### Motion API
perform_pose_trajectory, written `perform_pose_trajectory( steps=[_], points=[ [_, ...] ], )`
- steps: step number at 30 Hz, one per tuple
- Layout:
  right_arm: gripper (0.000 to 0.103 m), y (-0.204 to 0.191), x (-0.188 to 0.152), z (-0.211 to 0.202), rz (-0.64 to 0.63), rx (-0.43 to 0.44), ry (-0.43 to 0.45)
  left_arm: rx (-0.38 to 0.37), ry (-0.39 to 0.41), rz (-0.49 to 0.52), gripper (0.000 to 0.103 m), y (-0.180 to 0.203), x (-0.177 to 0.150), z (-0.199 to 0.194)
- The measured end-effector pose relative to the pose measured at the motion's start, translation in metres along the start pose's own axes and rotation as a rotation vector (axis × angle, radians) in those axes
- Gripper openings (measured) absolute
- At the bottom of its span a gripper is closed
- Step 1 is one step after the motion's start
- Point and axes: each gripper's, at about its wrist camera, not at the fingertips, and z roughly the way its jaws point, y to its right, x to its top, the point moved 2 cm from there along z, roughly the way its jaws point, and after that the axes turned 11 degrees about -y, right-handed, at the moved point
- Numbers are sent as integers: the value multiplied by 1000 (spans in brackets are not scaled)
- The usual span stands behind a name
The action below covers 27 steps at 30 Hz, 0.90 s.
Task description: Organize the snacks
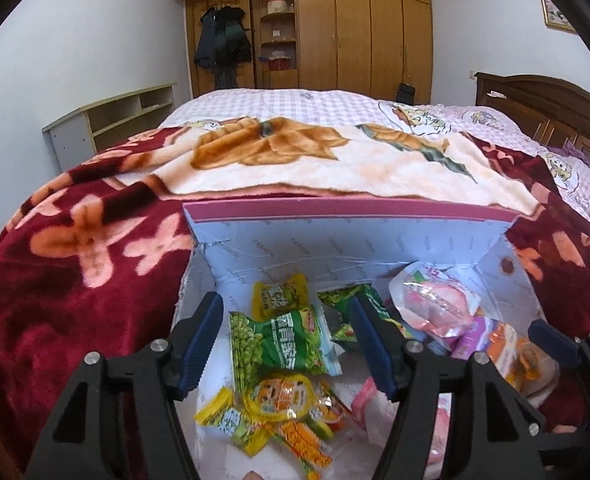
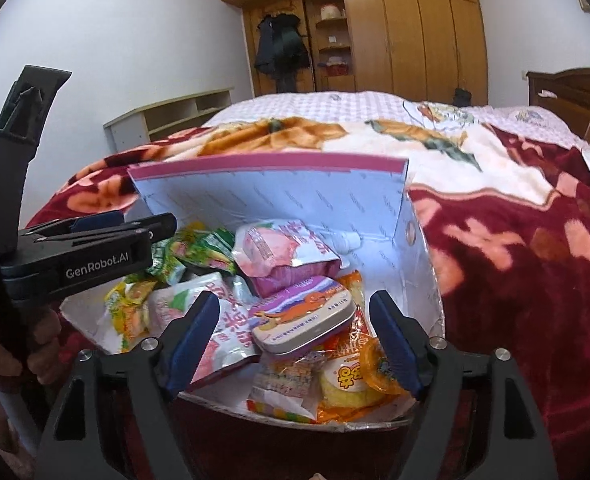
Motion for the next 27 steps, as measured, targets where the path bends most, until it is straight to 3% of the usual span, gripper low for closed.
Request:
perform_pose_trajectory(
  steps=[18, 27],
  points=[
    [83, -8, -34, -52, 83, 35, 51, -7, 42, -102, 70, -16, -70, -66],
    [83, -10, -61, -65, 109, 11, 43, -34, 3, -74, 70, -4, -111, -72]
  ],
)
